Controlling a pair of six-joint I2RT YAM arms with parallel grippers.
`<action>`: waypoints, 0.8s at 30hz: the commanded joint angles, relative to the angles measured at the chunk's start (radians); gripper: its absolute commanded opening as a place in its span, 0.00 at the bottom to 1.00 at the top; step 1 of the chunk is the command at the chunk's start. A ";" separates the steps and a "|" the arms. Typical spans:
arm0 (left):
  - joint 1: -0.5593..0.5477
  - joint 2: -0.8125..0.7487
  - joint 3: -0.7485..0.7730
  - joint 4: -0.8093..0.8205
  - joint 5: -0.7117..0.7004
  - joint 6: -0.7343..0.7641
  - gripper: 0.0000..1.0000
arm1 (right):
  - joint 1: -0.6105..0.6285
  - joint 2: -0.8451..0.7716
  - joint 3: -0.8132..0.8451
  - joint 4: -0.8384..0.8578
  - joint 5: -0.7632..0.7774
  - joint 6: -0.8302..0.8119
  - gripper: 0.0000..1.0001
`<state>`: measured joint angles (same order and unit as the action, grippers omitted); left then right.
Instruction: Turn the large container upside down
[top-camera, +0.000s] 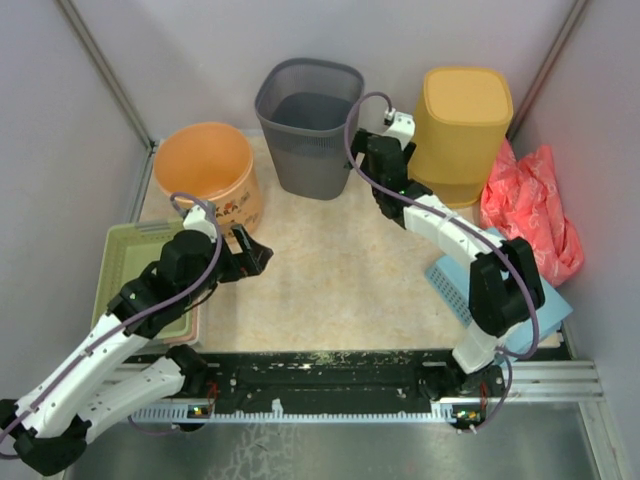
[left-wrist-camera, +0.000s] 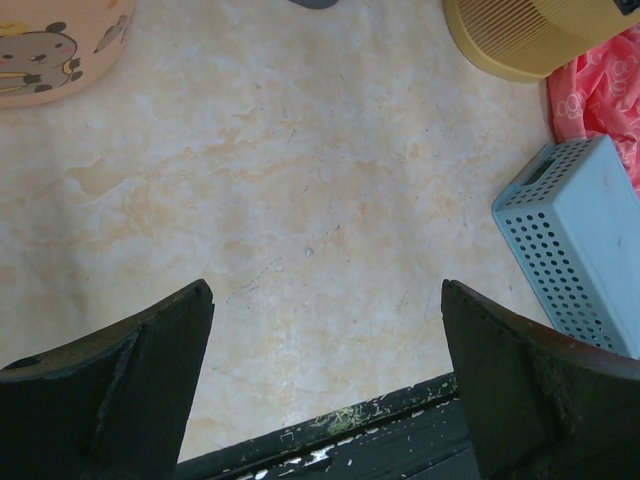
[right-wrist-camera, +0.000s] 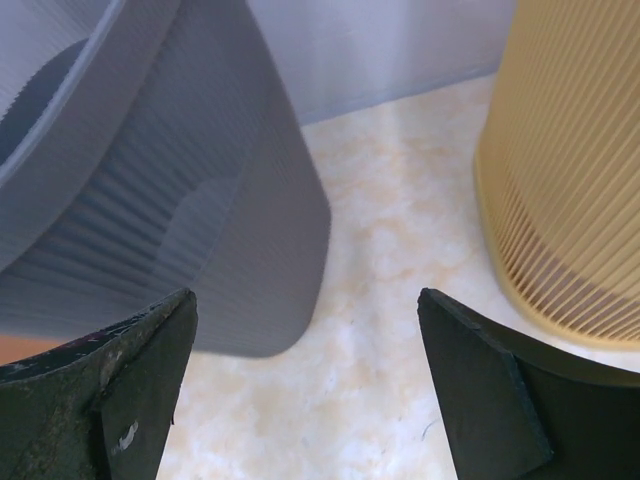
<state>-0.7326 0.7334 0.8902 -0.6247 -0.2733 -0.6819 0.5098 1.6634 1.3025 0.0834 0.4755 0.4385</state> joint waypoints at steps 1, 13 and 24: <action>0.001 0.011 0.029 0.066 0.042 0.050 0.99 | -0.057 0.106 0.114 0.063 0.107 -0.125 0.92; 0.001 0.124 0.188 0.069 0.049 0.171 0.99 | -0.191 0.123 0.251 -0.234 0.125 0.025 0.94; 0.002 0.623 0.781 0.050 -0.052 0.435 0.99 | -0.123 -0.455 -0.303 -0.217 -0.125 0.032 0.94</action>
<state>-0.7326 1.2118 1.4734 -0.5823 -0.2703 -0.3843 0.3923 1.4235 1.1610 -0.1371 0.4450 0.4568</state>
